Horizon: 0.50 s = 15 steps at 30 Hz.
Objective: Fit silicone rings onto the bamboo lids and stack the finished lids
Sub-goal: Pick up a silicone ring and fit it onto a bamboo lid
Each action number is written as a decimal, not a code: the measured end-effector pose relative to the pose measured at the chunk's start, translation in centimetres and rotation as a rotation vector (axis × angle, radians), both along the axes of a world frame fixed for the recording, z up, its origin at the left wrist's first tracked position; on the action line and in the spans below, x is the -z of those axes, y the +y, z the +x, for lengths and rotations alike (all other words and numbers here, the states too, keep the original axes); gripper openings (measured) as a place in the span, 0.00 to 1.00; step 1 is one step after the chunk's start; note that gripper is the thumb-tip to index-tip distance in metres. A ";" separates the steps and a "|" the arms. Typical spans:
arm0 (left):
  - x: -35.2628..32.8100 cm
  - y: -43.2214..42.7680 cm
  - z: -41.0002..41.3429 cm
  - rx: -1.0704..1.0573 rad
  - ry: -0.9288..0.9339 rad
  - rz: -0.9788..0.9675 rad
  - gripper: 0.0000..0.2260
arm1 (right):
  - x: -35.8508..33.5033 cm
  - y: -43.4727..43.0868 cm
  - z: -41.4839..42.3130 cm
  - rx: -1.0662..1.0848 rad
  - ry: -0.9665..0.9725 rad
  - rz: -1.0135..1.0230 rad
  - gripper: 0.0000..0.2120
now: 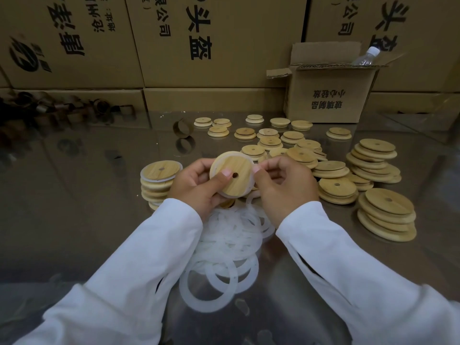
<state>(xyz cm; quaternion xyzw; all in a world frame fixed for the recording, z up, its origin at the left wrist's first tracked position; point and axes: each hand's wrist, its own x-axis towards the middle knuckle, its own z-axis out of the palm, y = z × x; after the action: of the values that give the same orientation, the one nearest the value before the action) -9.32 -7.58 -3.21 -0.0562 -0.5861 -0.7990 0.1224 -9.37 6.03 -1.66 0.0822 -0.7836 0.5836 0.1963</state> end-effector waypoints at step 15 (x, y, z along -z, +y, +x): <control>-0.3 0.1 0.1 0.041 -0.025 0.067 0.04 | -0.2 0.2 -0.3 0.062 -0.087 0.040 0.09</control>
<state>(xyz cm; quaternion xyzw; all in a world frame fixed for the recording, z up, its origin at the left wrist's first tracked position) -9.18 -7.44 -2.93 -0.0542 -0.5590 -0.8213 0.1003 -9.64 6.24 -1.45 0.0364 -0.8052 0.5644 0.1783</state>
